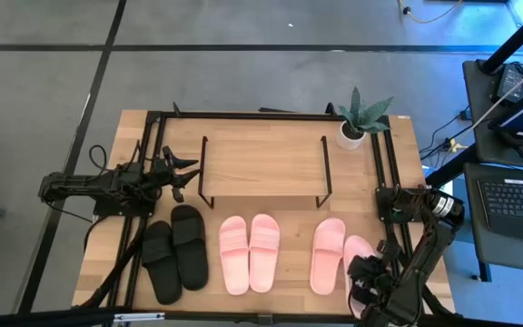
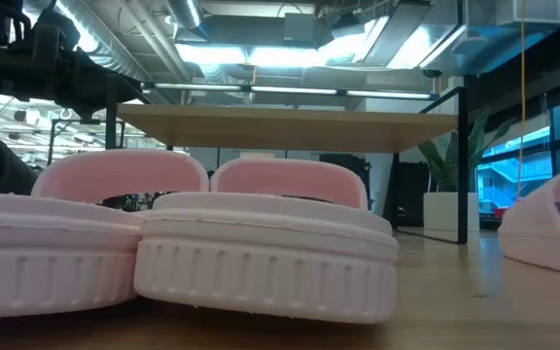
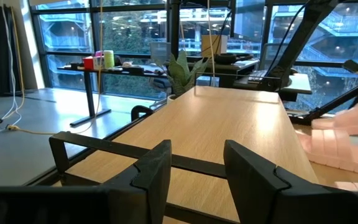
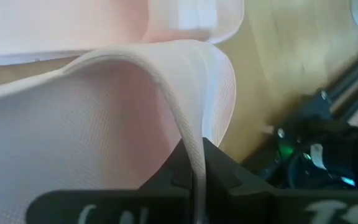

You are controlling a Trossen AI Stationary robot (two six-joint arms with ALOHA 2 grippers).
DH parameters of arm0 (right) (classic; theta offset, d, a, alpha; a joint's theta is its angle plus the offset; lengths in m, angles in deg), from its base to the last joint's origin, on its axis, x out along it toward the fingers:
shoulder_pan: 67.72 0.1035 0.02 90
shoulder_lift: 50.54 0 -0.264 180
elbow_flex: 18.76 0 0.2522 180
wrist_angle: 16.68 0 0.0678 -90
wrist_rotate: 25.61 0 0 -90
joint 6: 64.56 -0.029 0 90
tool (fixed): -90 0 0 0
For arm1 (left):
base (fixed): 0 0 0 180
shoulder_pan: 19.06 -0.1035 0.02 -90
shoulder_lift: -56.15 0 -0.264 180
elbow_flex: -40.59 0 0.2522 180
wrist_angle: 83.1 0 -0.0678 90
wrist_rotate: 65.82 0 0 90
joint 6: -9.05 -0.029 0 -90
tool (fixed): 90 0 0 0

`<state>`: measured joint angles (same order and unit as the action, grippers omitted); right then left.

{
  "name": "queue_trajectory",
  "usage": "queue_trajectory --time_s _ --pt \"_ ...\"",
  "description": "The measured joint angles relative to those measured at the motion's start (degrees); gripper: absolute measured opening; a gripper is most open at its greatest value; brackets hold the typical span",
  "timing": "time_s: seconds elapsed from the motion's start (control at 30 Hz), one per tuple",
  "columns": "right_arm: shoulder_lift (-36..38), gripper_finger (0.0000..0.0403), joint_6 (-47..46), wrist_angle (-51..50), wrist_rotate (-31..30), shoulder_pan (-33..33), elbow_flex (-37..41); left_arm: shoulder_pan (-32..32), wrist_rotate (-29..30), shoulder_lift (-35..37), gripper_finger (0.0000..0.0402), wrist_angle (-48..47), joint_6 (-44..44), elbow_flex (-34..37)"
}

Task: Pick and place slides into the shelf
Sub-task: Put the pink slipper on the shelf

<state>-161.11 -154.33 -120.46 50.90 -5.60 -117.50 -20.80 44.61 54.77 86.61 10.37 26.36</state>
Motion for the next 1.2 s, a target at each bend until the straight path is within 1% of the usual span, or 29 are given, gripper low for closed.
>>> queue_trajectory --time_s 0.1,0.2,0.3,0.37,0.5,0.67,0.87,0.97,1.2 --pt "0.0 0.0011 0.0 0.0 -3.7 -0.2 -2.7 0.0 0.0 0.0 0.0141 0.0 0.0 0.0" --pt "0.0 0.0011 0.5 0.0 -8.8 -0.8 -5.1 0.0 0.0 0.0 0.0141 0.0 0.0 0.0" --pt "0.1 0.0011 3.8 0.0 -14.7 -2.0 -7.5 0.0 0.0 0.0 0.0141 0.0 0.0 0.0" --pt "0.1 0.0011 7.6 0.0 -18.0 -3.2 -9.2 0.0 0.0 0.0 0.0141 0.0 0.0 0.0" --pt "0.1 0.0011 18.3 0.0 -26.2 -6.7 -12.3 0.0 0.0 0.0 0.0141 0.0 0.0 0.0" --pt "0.1 0.0011 35.0 -0.1 -32.2 -12.6 -17.5 0.0 0.0 0.0 0.0141 0.0 0.0 0.0" --pt "0.1 0.0011 52.8 -0.1 -41.3 -20.0 -26.2 0.0 0.0 0.0 0.0141 0.0 0.0 0.0" --pt "0.1 0.0011 61.2 -0.1 -44.3 -23.5 -31.3 0.0 0.0 0.0 0.0141 0.0 0.0 0.0" --pt "0.1 0.0011 77.3 0.0 -48.2 -33.1 -42.7 0.0 0.1 0.0 0.0141 0.0 0.0 0.0"
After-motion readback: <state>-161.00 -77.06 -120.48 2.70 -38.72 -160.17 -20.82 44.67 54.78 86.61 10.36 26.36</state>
